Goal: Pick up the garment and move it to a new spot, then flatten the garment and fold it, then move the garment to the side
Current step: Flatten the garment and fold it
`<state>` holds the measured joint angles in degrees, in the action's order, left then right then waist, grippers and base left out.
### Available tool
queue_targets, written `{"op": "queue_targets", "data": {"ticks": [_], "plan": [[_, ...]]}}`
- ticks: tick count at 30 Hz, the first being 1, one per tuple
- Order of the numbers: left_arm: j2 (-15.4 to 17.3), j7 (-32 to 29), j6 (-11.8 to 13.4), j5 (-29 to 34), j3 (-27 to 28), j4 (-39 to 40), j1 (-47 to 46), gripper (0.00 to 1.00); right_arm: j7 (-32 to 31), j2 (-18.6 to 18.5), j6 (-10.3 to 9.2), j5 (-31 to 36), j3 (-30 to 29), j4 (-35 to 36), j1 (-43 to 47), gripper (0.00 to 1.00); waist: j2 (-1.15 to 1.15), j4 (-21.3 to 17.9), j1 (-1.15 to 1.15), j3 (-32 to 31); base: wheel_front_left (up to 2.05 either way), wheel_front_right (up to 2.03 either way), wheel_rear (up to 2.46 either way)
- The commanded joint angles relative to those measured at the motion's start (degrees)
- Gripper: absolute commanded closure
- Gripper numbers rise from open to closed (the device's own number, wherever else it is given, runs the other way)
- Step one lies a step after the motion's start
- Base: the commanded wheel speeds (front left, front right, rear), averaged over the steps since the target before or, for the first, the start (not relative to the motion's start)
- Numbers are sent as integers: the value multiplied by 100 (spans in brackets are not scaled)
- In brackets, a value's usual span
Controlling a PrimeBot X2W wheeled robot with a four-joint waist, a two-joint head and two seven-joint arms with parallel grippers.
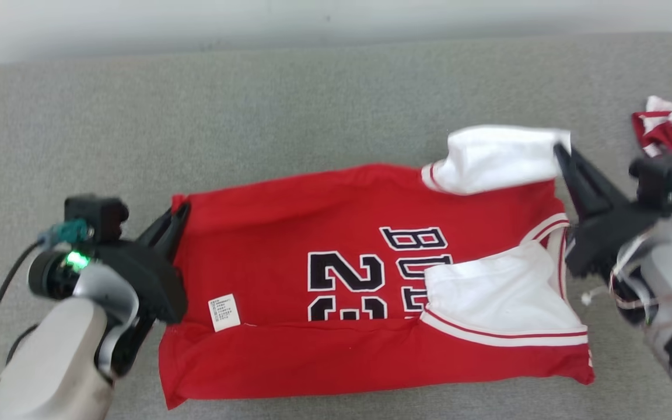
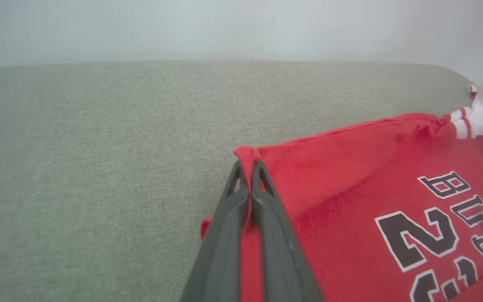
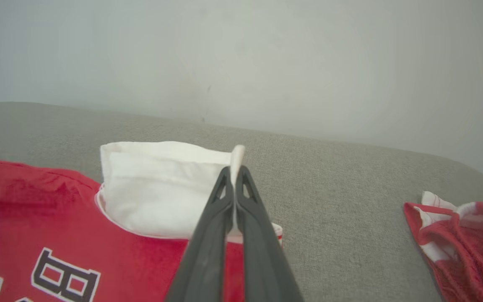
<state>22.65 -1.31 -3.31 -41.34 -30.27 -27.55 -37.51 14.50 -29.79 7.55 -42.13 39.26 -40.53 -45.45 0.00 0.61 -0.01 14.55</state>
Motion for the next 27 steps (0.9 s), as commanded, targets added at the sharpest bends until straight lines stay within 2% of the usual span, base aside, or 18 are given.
{"op": "queue_targets", "data": {"ticks": [1, 10, 16, 21, 22, 23, 24, 25, 26, 27], "plan": [[88, 100, 71, 20, 42, 115, 196, 100, 40, -67, -16, -15, -96, 180, 282, 100, 0, -113, 1, -156, 0, 0, 0], [150, 500, 285, -12, 110, 531, 826, 100, 70, -190, -16, 48, -896, 1350, 1752, 100, 0, -78, 1, -287, 0, 0, 0], [153, 822, 368, 61, 104, 653, 1142, 100, 50, -73, -16, 157, -1467, 2092, 2811, 100, 0, -37, 1, -354, 0, 0, 0], [143, 1032, 427, 130, 84, 684, 1309, 100, -62, 56, -16, 283, -1861, 2437, 3418, 100, 0, -28, 1, -392, 0, 0, 0], [129, 1139, 477, 135, 91, 698, 1422, 93, -153, 151, -16, 388, -2014, 2564, 3656, 100, 0, -41, 1, -419, 0, 0, 0], [129, 1139, 477, 135, 91, 698, 1422, 93, -153, 151, -16, 388, -2014, 2564, 3656, 100, 0, -41, 1, -419, 0, 0, 0], [140, 1189, 510, 159, 102, 716, 1468, 72, -188, 182, -16, 454, -2098, 2619, 3744, 100, 0, -45, 1, -427, 0, 0, 0], [154, 1237, 543, 203, 87, 738, 1514, 25, -223, 220, -16, 507, -2178, 2674, 3816, 43, 0, -48, 1, -435, 0, 0, 0], [123, 1348, 631, 201, 118, 827, 1620, 0, -286, 278, -16, 564, -2305, 2746, 3927, 0, 0, -49, 1, -460, 0, 0, 0], [108, 1395, 646, 201, 133, 886, 1687, 0, -323, 304, -16, 594, -2370, 2789, 3969, 0, 0, -45, 1, -480, 0, 0, 0]]}}
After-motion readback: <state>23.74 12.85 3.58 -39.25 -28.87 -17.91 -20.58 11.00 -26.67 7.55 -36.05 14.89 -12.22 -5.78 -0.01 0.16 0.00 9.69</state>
